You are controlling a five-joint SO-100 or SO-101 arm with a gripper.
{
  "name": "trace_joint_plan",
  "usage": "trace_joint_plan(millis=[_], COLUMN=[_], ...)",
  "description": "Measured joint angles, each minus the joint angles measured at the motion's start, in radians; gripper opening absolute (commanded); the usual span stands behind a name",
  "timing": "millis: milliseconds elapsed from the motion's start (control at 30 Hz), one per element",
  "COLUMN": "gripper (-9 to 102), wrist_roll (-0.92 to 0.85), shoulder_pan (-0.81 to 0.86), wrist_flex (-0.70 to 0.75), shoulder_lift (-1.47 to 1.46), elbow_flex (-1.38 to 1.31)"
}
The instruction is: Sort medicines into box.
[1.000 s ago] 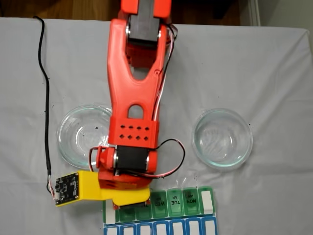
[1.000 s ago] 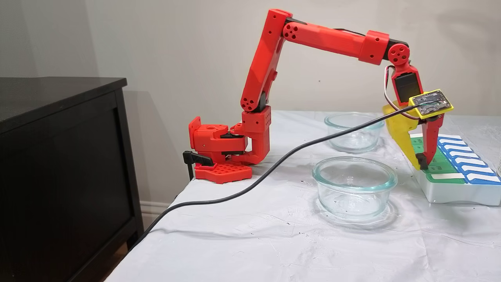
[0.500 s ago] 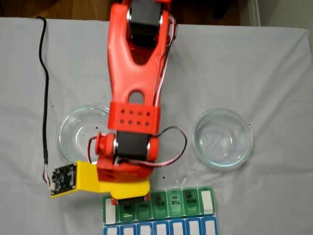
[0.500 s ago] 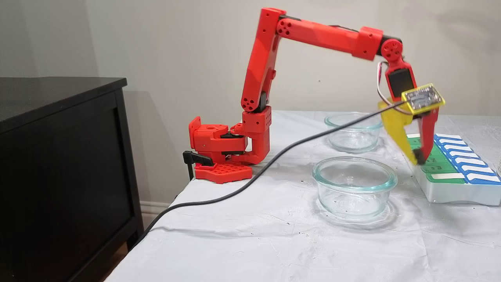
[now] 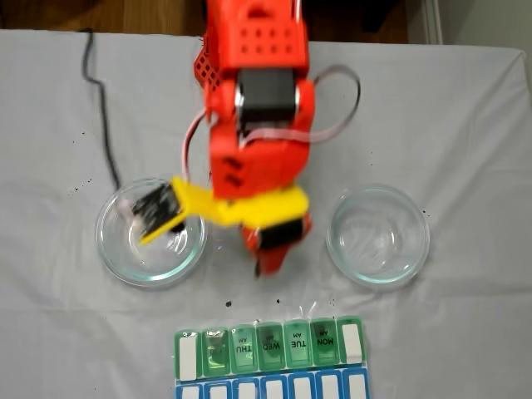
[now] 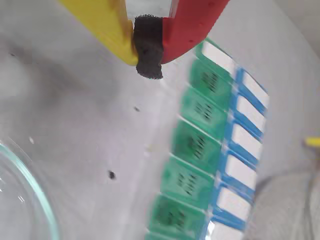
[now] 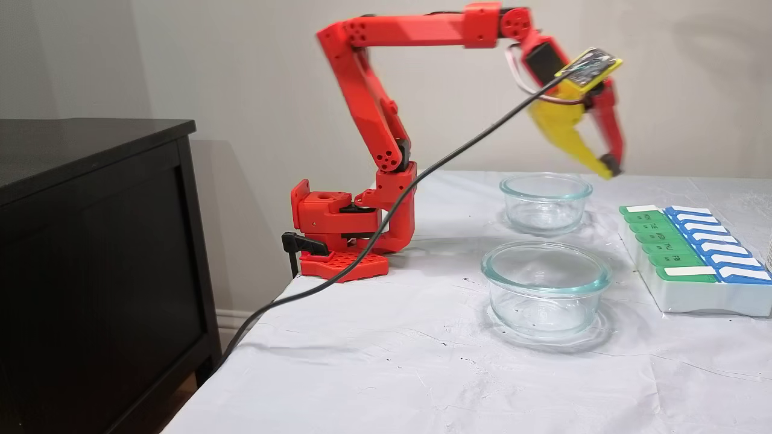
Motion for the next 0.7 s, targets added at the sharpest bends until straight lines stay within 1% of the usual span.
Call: trace_joint_plan(millis=[133,233,300,433,700], gripper=[0,0,0,0,0], wrist_roll=[-0.028,-0.011,0.014,0.048,0.044], shoulder_pan=[-0.069,-0.087,-0.097,-0.132,-0.153], wrist_flex=[0.114,0.199,0.235,0.235,0.235], shoulder_lift=[0.322,0.472,0.508,0.528,0.537], elbow_flex=[0.281,0.41,0.479,0.611,0.63])
